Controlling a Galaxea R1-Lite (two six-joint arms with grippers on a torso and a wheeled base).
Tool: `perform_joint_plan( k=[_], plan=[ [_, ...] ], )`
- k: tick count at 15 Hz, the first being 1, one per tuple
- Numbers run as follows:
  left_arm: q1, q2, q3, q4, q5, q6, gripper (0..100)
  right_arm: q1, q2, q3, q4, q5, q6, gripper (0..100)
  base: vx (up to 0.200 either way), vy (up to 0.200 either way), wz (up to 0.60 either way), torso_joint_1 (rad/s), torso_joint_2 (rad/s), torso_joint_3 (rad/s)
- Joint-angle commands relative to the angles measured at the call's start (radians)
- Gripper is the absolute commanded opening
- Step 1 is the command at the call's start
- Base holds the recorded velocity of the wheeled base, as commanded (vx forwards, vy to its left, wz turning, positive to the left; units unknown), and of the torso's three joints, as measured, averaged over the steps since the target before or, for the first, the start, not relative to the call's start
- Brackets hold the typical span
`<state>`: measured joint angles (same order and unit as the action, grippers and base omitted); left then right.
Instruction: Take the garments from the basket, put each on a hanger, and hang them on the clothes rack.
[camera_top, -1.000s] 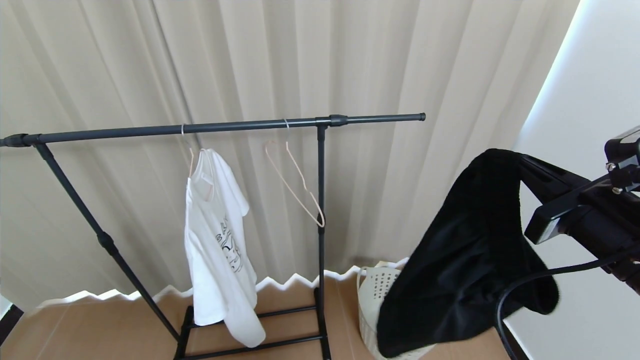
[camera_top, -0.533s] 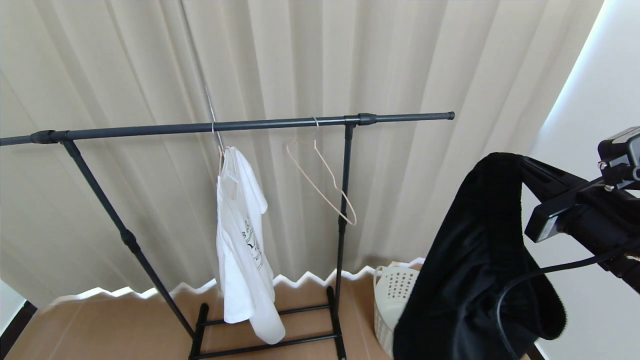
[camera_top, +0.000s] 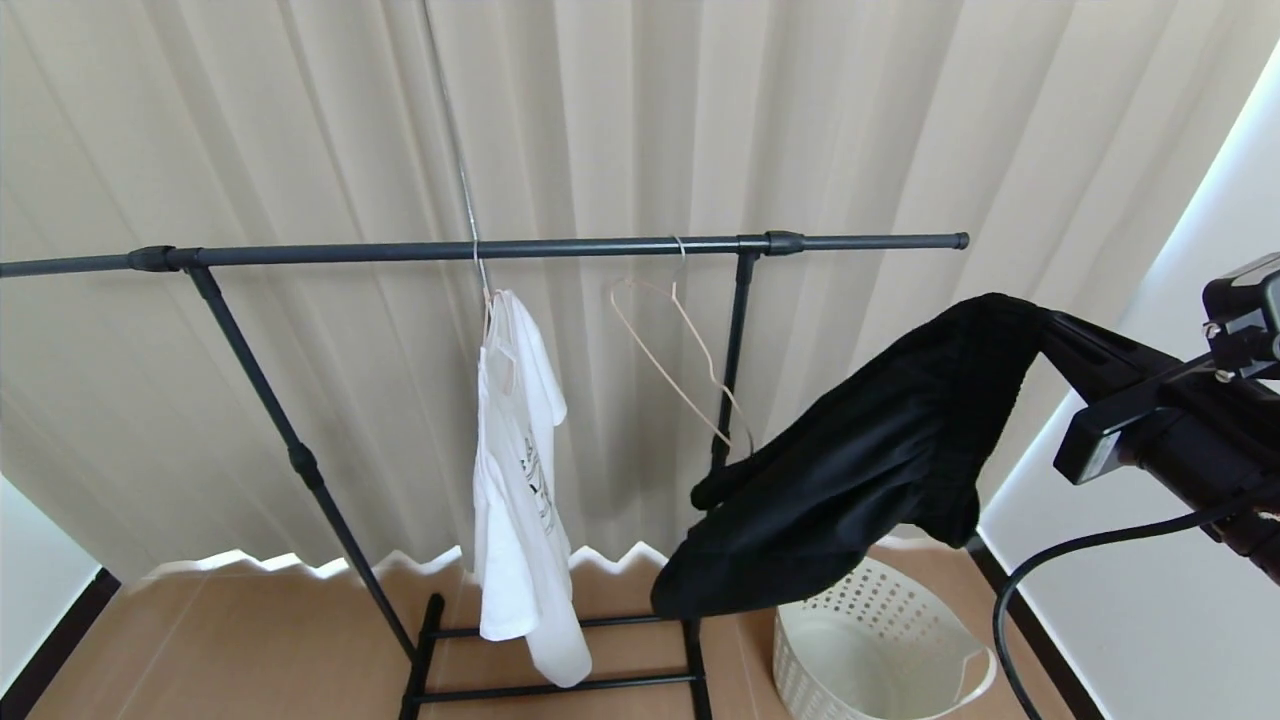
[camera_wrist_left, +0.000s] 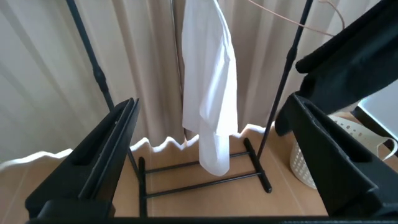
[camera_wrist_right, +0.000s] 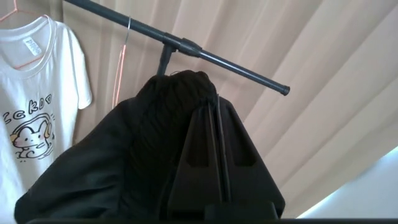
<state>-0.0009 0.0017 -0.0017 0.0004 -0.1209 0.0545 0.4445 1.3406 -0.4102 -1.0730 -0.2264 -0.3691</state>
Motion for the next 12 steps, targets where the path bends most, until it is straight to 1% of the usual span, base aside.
perform_joint_plan(
  k=[1, 2, 3, 4, 5, 6, 7, 8, 9, 10, 11, 12],
  plan=[
    [0.001, 0.001, 0.002, 0.001, -0.002, 0.015, 100, 0.013, -0.003, 0.007, 0.002, -0.008, -0.016, 0, 0.0, 0.0, 0.0, 0.0, 0.0, 0.0],
    [0.001, 0.001, 0.0, 0.003, 0.007, 0.038, 100, 0.039, -0.003, 0.002, 0.004, -0.028, -0.047, 0, 0.0, 0.0, 0.0, 0.0, 0.0, 0.0],
    [0.001, 0.003, -0.009, 0.013, 0.021, 0.054, 100, 0.083, -0.003, -0.015, 0.016, -0.083, -0.048, 0, 0.0, 0.0, 0.0, 0.0, 0.0, 0.0],
    [0.001, 0.003, -0.023, 0.024, 0.02, 0.071, 100, 0.131, -0.005, -0.039, 0.045, -0.113, -0.034, 0, 0.0, 0.0, 0.0, 0.0, 0.0, 0.0],
    [0.004, 0.095, -0.107, 0.058, 0.015, 0.096, 100, 0.165, -0.008, -0.136, 0.266, -0.122, 0.036, 0, 0.0, 0.0, 0.0, 0.0, 0.0, 0.0],
    [0.004, 0.195, -0.17, 0.062, 0.01, 0.091, 100, 0.165, -0.012, -0.228, 0.475, -0.12, 0.122, 0, 0.0, 0.0, 0.0, 0.0, 0.0, 0.0],
    [0.007, 0.325, -0.251, 0.062, 0.009, 0.071, 100, 0.169, -0.008, -0.394, 0.791, -0.117, 0.276, 0, 0.0, 0.0, 0.0, 0.0, 0.0, 0.0],
    [0.005, 0.449, -0.322, 0.064, 0.009, 0.047, 100, 0.172, 0.002, -0.53, 1.055, -0.11, 0.455, 0, 0.0, 0.0, 0.0, 0.0, 0.0, 0.0],
    [0.005, 0.449, -0.322, 0.064, 0.009, 0.047, 100, 0.174, 0.003, -0.538, 1.07, -0.108, 0.469, 0, 0.0, 0.0, 0.0, 0.0, 0.0, 0.0],
    [0.001, 0.684, -0.412, 0.062, 0.009, -0.007, 100, 0.207, 0.058, -0.684, 1.252, -0.021, 0.65, 0, 0.0, 0.0, 0.0, 0.0, 0.0, 0.0],
    [-0.025, 0.791, -0.462, 0.062, 0.009, -0.053, 100, 0.207, 0.078, -0.691, 1.251, -0.013, 0.665, 0, 0.0, 0.0, 0.0, 0.0, 0.0, 0.0],
    [-0.096, 0.879, -0.498, 0.064, 0.021, -0.093, 100, 0.207, 0.091, -0.691, 1.251, -0.014, 0.671, 0, 0.0, 0.0, 0.0, 0.0, 0.0, 0.0]
  ],
)
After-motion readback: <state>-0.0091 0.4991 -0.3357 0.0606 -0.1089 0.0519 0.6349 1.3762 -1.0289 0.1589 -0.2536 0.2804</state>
